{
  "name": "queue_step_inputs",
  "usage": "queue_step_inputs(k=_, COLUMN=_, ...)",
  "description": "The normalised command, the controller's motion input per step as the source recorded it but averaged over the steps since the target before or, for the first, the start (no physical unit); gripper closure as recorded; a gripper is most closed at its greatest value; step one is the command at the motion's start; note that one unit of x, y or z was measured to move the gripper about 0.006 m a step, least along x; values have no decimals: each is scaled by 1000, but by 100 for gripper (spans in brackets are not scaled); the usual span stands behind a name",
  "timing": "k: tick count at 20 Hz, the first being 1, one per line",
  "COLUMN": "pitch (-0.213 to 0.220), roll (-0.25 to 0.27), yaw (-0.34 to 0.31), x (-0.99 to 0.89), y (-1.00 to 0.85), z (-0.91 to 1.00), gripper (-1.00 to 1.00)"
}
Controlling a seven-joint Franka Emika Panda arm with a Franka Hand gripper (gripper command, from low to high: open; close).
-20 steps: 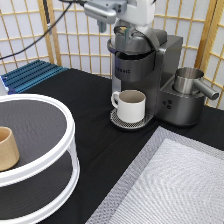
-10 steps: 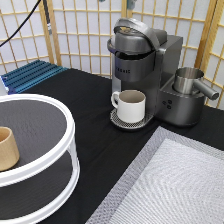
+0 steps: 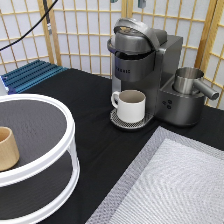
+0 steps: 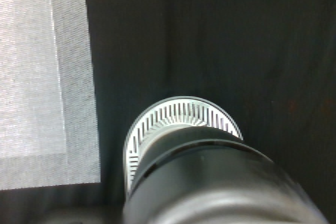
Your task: Make coffee
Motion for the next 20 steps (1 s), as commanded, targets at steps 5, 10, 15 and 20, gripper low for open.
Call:
queue_step_inputs(k=5, pitch=1, roll=-102, yaw=-43, x=350, y=-46, z=-350, gripper=-100)
queue_step_inputs(k=10, pitch=0, roll=-110, yaw=-20, x=288, y=-148, z=-754, gripper=-100)
queue_step_inputs(k=15, pitch=0, roll=-81, yaw=-16, x=158, y=-466, z=-983, gripper=-100)
queue_step_inputs(k=20, pitch=32, roll=-41, yaw=-9, x=-5, y=-211, z=-337, gripper=-100)
